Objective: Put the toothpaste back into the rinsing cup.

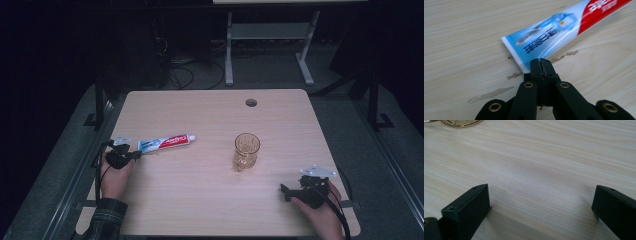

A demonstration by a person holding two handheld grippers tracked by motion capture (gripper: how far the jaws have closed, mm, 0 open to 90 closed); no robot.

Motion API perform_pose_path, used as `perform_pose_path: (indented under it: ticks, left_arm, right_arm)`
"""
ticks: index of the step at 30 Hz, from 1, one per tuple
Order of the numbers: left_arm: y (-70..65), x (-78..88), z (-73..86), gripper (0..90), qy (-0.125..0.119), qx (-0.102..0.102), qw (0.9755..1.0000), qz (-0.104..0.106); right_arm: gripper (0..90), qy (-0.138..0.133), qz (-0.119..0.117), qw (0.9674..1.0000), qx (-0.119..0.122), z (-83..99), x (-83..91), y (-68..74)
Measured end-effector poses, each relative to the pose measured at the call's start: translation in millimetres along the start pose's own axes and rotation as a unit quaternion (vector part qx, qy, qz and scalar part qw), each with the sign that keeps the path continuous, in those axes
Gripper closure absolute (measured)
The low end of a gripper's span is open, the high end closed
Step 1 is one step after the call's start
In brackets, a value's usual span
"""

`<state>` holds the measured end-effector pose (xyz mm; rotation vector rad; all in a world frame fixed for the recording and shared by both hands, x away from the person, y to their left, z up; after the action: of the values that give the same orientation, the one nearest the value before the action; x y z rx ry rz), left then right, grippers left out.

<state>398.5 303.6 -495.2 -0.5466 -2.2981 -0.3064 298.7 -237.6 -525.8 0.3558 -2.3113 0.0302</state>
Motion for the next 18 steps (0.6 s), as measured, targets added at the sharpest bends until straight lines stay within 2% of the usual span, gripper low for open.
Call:
perform_pose_path:
  ticks: [5,6,9,11,16,18]
  left_arm:
    - [-7.0,0.4,-14.9,90.0,-0.013,-0.01,0.9999,0.004]
    - [-10.7,-3.1,-22.1,90.0,-0.013,-0.013,0.9997,0.014]
    - [-14.5,-6.5,-30.5,90.0,-0.015,-0.019,0.9996,0.017]
    - [-20.8,-13.1,-44.6,90.0,-0.021,-0.027,0.9991,0.026]
    - [-30.0,-22.2,-61.9,90.0,-0.024,-0.028,0.9983,0.044]
    - [-35.6,-29.5,-73.5,90.0,-0.024,-0.038,0.9977,0.05]
  right_arm:
    - [0.8,0.0,0.0,1.0,0.0,-0.1,-0.1,0.1]
    - [0.8,0.0,-0.001,1.0,0.0,-0.1,-0.1,0.2]
    - [0.8,0.0,-0.001,1.0,0.0,-0.1,-0.1,0.2]
    - [0.8,0.0,-0.001,1.0,0.0,-0.1,-0.1,0.2]
    - [0.9,0.0,-0.001,1.0,0.001,-0.1,-0.1,0.3]
    - [0.9,0.0,-0.001,1.0,0.001,-0.1,-0.1,0.2]
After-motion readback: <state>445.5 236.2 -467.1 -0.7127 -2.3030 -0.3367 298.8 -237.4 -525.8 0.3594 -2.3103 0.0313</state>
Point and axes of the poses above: each handheld gripper's, and its own axes: x roughly backward along the jaws, z roughly out of its underside, y roughly to its left, the point moved 6 cm from there along -x, roughly forward along the jaws, and after that the axes turned 5 degrees about -x, right-handed, at the moved point
